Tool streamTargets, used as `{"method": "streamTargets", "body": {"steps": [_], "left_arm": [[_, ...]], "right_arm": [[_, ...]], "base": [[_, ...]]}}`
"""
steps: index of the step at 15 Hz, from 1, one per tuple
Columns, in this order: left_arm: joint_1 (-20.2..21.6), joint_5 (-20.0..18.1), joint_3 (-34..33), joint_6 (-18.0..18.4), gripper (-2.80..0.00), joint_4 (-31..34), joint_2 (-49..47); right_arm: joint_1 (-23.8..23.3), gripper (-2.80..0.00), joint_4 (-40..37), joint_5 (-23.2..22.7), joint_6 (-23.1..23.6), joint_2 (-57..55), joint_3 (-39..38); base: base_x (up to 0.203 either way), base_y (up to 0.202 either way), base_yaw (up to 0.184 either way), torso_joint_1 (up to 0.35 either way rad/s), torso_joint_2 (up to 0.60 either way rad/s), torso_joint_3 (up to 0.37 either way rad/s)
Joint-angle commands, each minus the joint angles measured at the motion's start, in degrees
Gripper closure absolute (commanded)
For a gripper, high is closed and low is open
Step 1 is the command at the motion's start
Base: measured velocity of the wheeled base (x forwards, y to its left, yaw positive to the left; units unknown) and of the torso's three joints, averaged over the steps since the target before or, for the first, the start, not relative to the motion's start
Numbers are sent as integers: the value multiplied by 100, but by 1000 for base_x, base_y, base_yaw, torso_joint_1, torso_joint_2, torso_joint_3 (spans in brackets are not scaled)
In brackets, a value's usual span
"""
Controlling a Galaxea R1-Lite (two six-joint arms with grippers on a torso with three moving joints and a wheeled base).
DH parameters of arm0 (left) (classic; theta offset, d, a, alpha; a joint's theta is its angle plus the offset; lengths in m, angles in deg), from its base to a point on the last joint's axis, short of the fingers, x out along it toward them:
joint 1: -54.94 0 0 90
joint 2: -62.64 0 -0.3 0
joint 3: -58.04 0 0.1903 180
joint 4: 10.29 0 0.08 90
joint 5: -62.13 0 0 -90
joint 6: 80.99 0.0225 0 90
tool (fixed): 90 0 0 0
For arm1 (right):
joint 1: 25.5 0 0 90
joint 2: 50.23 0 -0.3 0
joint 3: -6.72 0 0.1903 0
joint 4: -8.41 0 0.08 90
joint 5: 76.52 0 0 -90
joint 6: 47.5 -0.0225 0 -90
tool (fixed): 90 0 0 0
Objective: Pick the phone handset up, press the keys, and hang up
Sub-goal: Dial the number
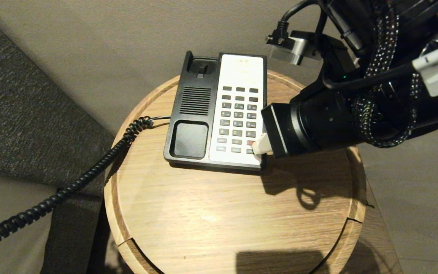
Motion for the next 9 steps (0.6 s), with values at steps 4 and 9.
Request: {"method": "streamTargets", "body": {"steps": [4, 9], "left_arm": [[0, 14, -2, -20, 0, 14, 1], [0, 14, -11, -28, 0, 14, 1]], "right_arm": [[2, 0, -31, -103, -17, 116, 10], [72, 0, -22, -103, -26, 54, -34]], "base": [[0, 0, 0, 0, 0, 0], [0, 0, 0, 0, 0, 0]]}}
